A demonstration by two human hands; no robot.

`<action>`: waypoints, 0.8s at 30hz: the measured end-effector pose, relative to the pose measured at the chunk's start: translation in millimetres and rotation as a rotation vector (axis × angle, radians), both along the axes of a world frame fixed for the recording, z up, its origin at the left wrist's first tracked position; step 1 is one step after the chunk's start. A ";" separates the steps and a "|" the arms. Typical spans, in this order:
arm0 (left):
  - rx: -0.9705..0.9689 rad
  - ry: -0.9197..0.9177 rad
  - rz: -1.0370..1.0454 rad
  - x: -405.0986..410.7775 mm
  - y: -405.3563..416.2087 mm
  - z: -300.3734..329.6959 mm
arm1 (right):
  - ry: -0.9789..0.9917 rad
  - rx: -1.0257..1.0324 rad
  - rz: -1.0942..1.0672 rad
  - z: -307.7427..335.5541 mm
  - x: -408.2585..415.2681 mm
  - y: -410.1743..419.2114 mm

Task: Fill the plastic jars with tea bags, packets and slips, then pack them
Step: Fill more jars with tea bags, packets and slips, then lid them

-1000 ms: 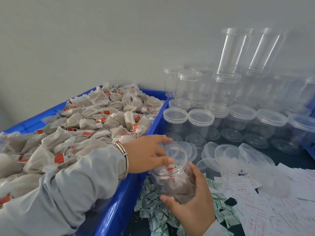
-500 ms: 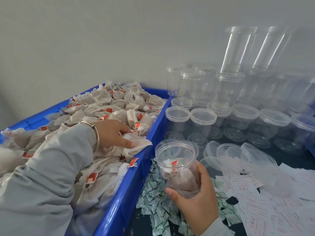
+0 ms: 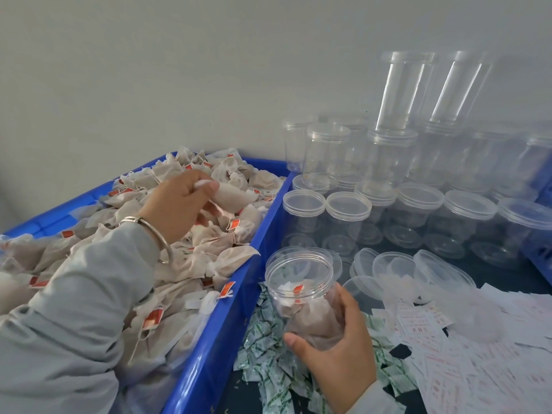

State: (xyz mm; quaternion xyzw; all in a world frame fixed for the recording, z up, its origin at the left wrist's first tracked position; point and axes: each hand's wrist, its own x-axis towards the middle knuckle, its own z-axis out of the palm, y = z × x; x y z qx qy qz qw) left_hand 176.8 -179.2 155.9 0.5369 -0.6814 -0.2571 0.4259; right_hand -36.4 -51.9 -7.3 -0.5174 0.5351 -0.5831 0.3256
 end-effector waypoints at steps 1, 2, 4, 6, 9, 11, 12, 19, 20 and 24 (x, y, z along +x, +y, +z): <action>0.052 0.179 -0.081 -5.4 4.0 1.5 | -0.002 0.002 0.004 0.2 0.5 -0.1; 0.103 0.306 -0.160 -11.2 8.6 2.9 | -0.003 0.003 0.004 0.6 1.0 -0.1; 0.166 0.384 -0.287 -21.8 18.3 2.4 | 0.007 0.006 -0.005 3.0 2.5 0.4; 0.157 0.282 -0.353 -29.1 24.6 -2.2 | 0.019 0.014 -0.017 5.7 4.0 0.9; 0.057 -0.111 -0.433 -34.3 30.3 -8.8 | 0.030 0.002 -0.020 6.1 4.7 0.6; 0.032 -0.242 -0.478 -38.2 34.8 -12.5 | 0.034 -0.002 -0.017 5.1 4.5 -0.1; 0.021 -0.252 -0.480 -40.7 36.8 -13.5 | 0.038 -0.002 -0.017 4.5 4.2 -0.3; 0.076 -0.306 -0.676 -52.6 51.8 -15.5 | 0.049 0.006 0.027 3.3 4.0 0.7; 0.029 -0.460 -0.674 -54.0 52.0 -18.7 | 0.036 0.017 0.037 4.2 5.0 1.1; -0.120 -0.748 -0.625 -63.8 54.3 -26.1 | 0.041 -0.009 0.051 4.0 6.0 1.5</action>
